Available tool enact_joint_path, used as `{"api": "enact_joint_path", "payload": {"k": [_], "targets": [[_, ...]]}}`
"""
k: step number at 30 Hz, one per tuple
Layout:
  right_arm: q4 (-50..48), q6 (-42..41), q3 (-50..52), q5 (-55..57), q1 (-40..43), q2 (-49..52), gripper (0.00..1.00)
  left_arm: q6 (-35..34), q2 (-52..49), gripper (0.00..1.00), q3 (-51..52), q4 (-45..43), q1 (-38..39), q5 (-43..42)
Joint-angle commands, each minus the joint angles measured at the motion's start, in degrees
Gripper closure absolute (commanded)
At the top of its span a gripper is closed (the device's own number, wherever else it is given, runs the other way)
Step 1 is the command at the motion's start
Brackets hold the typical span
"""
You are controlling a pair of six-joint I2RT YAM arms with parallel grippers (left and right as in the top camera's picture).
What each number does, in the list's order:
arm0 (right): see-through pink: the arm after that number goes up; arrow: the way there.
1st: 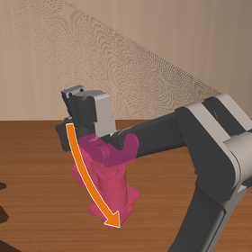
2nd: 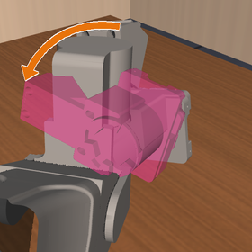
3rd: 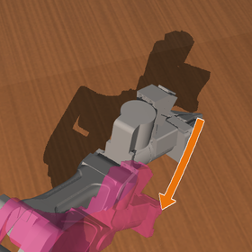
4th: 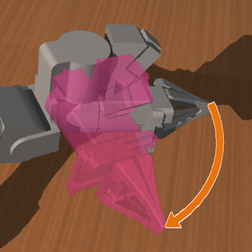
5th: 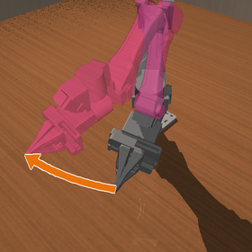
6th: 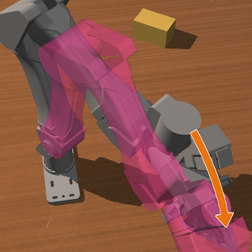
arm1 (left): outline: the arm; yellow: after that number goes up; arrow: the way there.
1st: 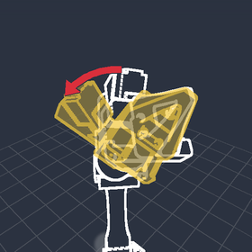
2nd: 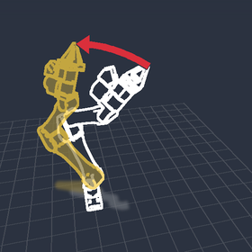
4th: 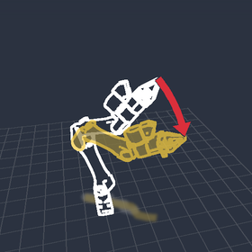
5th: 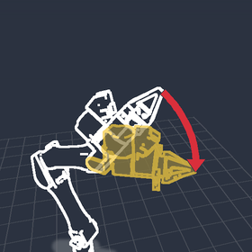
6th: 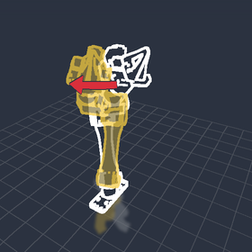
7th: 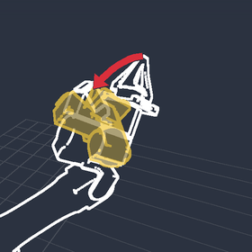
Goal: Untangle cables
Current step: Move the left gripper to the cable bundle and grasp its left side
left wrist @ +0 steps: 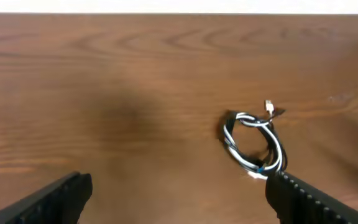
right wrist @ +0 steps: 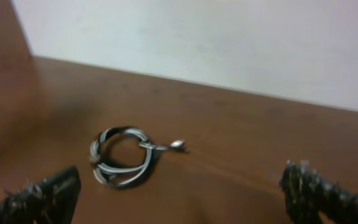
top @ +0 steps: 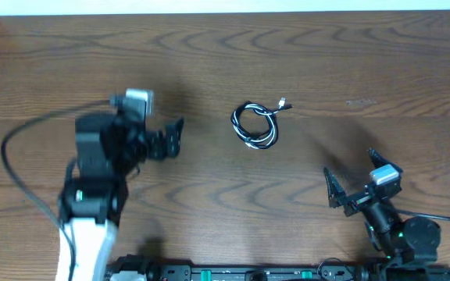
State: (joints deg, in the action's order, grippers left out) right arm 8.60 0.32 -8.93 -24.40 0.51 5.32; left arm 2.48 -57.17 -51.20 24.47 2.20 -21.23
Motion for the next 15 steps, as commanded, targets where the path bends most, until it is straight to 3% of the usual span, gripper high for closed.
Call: {"api": "enact_joint_path", "payload": {"k": [1, 9, 15], "targets": [[2.93, -2.03, -8.07, -3.69, -0.35, 6.78, 0.01, -1.03, -8.22, 0.06, -7.89, 1.01, 2.43, -1.46], [10.36, -1.97, -25.79, -7.76, -0.35, 29.62, 0.01, -1.01, -18.51, 0.05, -11.10, -3.52, 6.67, -3.26], [23.82, -0.68, -46.88, -9.11, -0.33, 52.85, 0.01, -1.09, -23.32, 0.05, -11.06, -7.39, 7.37, -14.71]]}}
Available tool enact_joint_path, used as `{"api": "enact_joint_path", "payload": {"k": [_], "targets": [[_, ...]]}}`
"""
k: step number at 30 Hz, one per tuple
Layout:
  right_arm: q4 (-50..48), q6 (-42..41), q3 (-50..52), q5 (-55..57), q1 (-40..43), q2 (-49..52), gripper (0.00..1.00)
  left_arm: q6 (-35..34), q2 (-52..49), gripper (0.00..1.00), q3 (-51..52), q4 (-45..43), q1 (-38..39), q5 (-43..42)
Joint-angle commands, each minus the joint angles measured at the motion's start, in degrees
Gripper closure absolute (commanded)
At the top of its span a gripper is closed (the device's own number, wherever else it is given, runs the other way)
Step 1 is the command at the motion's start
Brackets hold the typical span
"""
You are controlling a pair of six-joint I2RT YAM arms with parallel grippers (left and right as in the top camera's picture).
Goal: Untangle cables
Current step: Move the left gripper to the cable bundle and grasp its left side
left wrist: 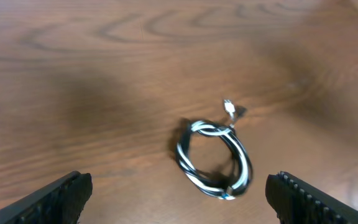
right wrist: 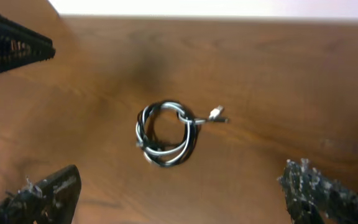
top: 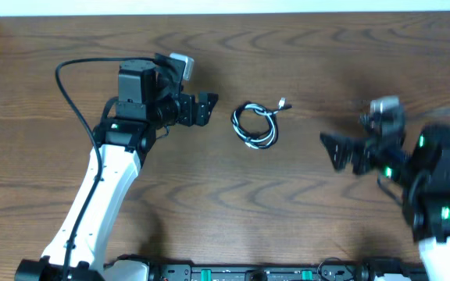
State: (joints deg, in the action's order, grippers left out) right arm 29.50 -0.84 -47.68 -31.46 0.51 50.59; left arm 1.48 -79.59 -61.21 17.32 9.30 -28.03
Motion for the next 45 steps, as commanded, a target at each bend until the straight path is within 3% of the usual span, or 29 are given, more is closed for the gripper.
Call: {"api": "enact_joint_path", "payload": {"k": [1, 5, 10, 12, 28, 36, 43, 45], "targets": [[2.89, 0.46, -9.88, -3.19, -0.35, 9.70, 0.01, -0.07, -0.90, 0.05, -1.05, -0.17, 0.26, -9.14], [-0.09, -0.57, -11.98, -3.67, -0.35, 14.99, 0.01, -0.17, -0.92, 0.05, -1.05, -6.43, 0.26, -6.10], [-2.51, -6.60, -11.98, -3.65, -0.35, 18.78, 0.01, -11.72, -1.79, 0.08, -1.07, -14.91, 0.50, -0.94], [-2.49, -6.03, -11.93, -2.75, -0.33, 19.58, 0.05, -11.69, -4.35, 0.23, -1.07, -13.60, 1.81, -1.07], [-1.40, -5.97, -11.78, 1.33, -0.35, 20.59, 0.01, -11.89, -26.80, 0.31, -1.07, -14.03, 8.20, 3.26], [0.17, -6.36, -11.76, 1.33, -0.35, 20.81, 0.06, -11.87, -31.82, 0.40, -1.07, -17.33, 10.93, 3.50], [0.50, -8.37, -11.76, 1.33, -0.35, 20.94, 0.09, -11.82, -32.52, 0.63, -0.92, -18.97, 13.90, 8.44], [0.50, -8.37, -11.76, 1.38, -0.35, 20.96, 0.09, -11.82, -32.65, 0.63, -0.90, -18.67, 14.21, 8.41]]}}
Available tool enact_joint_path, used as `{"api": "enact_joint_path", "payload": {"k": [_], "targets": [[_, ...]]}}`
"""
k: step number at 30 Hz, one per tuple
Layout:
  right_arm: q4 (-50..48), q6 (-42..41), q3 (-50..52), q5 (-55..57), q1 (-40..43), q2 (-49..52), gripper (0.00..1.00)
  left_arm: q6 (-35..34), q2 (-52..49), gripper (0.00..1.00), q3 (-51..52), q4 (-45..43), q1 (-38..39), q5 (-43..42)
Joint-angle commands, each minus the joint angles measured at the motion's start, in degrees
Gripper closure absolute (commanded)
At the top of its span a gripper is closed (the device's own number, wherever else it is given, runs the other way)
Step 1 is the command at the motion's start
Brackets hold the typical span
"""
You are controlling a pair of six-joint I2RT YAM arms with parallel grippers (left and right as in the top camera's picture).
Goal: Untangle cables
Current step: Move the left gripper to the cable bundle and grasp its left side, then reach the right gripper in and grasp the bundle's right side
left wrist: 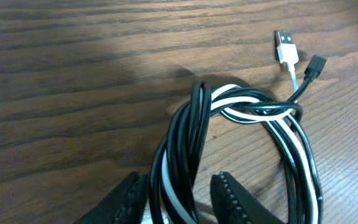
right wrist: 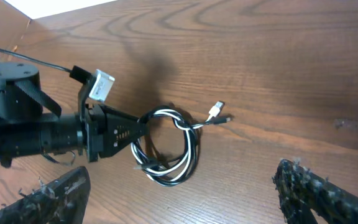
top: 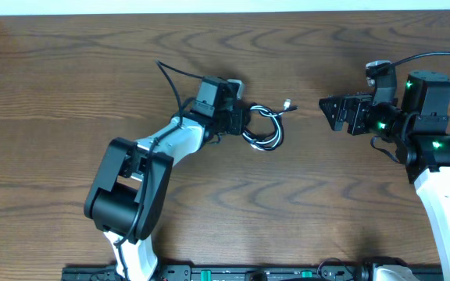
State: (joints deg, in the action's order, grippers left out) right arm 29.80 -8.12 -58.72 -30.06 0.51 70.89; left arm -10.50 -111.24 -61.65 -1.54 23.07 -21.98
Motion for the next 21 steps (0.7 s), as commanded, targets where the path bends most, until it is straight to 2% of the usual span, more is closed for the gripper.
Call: {"api": "enact_joint_path", "payload": {"k": [1, 3, 13, 15, 16, 19, 21], "targets": [[0.20, -1.09, -0.72, 0.00, -0.35, 0.66, 0.09, 0.15, -1.07, 0.66, -0.44, 0.39, 0.55, 2.36], [0.24, -1.09, -0.72, 0.13, -0.37, 0.72, 0.10, 0.13, -1.51, 0.72, -0.28, 0.55, 1.16, 2.36], [0.26, -2.60, -0.50, 0.13, -0.42, 2.01, 0.07, 0.13, -4.83, 0.71, -0.31, 0.33, 5.64, 2.36], [0.26, -2.89, -0.50, 0.11, -0.42, 2.60, 0.07, 0.11, -4.81, 0.88, -0.31, -0.17, 5.62, 2.27], [0.26, -3.34, -0.50, 0.11, -0.52, 2.95, 0.08, 0.09, -4.72, 0.92, -0.33, -0.46, 5.53, 1.88], [0.20, -4.37, -0.50, 0.11, -1.42, 4.26, 0.14, -0.98, -2.43, 0.93, -0.33, -0.55, 4.87, -0.94], [-0.17, -4.52, -0.50, -3.65, -2.40, 5.18, 0.25, -9.77, 3.61, 0.93, -0.33, 0.87, 2.84, -9.40]]}}
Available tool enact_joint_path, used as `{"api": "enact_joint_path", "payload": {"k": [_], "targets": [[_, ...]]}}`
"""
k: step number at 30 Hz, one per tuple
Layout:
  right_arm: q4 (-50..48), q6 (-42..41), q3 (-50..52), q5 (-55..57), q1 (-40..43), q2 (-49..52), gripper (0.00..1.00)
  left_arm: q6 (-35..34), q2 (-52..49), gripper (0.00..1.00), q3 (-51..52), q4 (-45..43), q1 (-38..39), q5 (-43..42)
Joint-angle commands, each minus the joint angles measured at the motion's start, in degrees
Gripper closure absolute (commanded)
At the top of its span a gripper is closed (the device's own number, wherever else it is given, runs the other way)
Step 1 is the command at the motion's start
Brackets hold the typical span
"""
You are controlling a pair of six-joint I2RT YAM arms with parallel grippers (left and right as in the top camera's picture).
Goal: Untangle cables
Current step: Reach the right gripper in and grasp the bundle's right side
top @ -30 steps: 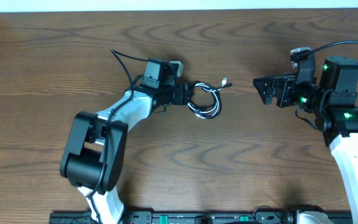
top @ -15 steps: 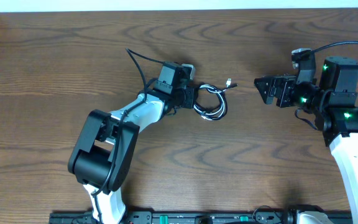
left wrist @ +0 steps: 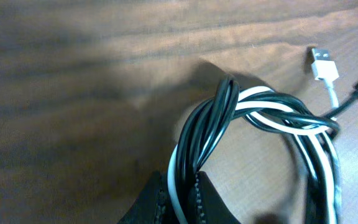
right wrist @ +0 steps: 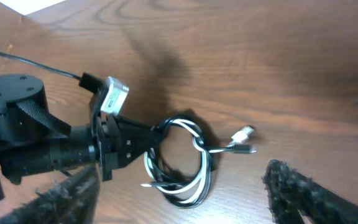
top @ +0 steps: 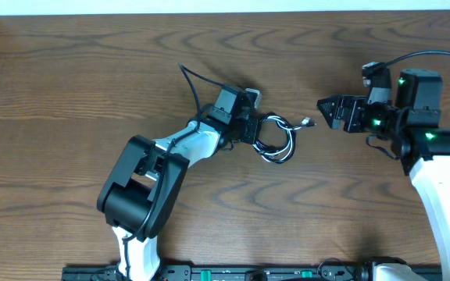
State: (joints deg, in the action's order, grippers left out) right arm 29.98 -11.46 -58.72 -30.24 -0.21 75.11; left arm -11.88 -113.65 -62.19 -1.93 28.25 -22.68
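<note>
A coil of twisted black and white cables (top: 276, 140) lies mid-table, with its white plug (top: 306, 122) pointing right. My left gripper (top: 248, 129) is shut on the coil's left side; the strands pass between its fingers (left wrist: 157, 202) in the left wrist view. The twisted coil (left wrist: 260, 118) and the white USB plug (left wrist: 323, 62) fill that view. My right gripper (top: 330, 112) stands open to the right of the plug, apart from it. From the right wrist the coil (right wrist: 185, 162) and the left gripper (right wrist: 120, 146) show between its fingers (right wrist: 297, 186).
The wooden table (top: 69, 78) stretches around the coil. The left arm's own black lead (top: 198, 86) arcs over the table behind its wrist. A pale wall edge (top: 225, 6) runs along the far side.
My left gripper has shut on the coil's left side, where its jaws stood apart around the strands. The coil and the gripper have shifted right. The right gripper stays open, slightly nearer.
First both grippers were open and far from the coil, the left at the table's left and the right near the front. Then both stood closer on either side. Later the left gripper's jaws straddled the coil's left side. Now it grips the coil, shifted right.
</note>
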Motion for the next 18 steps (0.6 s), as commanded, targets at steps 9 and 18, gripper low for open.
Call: {"api": "enact_joint_path", "payload": {"k": [9, 18], "targets": [[-8.63, -4.94, -0.50, 2.82, -8.44, 2.34, 0.45, -16.92, 23.28, 0.92, 0.22, 1.44, -8.15, -17.09], [-12.55, -12.90, -0.50, 2.58, -10.62, 9.05, 0.50, -16.41, 23.63, 0.93, 0.24, 4.35, -8.15, -19.30]]}}
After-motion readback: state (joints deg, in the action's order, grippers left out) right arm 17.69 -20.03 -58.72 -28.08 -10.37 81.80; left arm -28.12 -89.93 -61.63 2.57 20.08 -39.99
